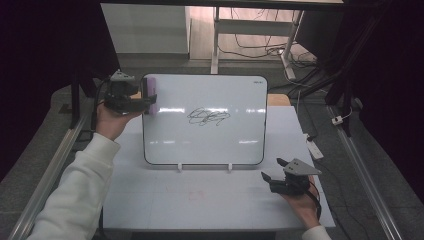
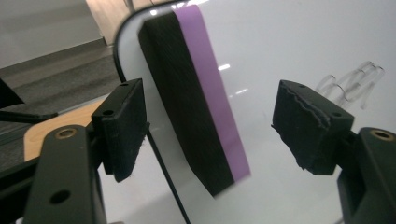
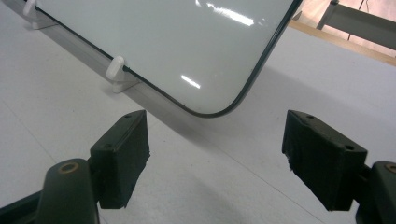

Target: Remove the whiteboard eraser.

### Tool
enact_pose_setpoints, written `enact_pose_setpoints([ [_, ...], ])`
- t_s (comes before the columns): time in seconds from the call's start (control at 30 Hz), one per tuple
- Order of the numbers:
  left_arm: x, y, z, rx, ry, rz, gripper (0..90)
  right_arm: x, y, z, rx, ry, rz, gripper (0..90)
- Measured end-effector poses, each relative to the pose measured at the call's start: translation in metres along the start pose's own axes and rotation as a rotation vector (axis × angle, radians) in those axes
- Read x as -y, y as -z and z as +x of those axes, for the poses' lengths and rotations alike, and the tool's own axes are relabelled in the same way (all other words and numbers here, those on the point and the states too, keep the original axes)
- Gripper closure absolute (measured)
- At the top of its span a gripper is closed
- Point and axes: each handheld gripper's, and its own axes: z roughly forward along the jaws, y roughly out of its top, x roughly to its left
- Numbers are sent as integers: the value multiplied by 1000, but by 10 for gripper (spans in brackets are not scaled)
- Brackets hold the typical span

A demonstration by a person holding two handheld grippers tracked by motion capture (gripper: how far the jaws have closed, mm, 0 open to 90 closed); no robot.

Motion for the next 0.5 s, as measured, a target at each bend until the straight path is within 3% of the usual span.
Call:
enact_pose_setpoints([
  [0.1,-5,-6,6,-9,27,-2,297,0,0,0,1,0,-3,223],
  [0.33,-10,-15,20,30,115,-31,382,2,-1,0,3,0,6,223],
  [0.5,-9,-18,19,43,108,-25,433,3,-2,0,7,-4,11,223],
])
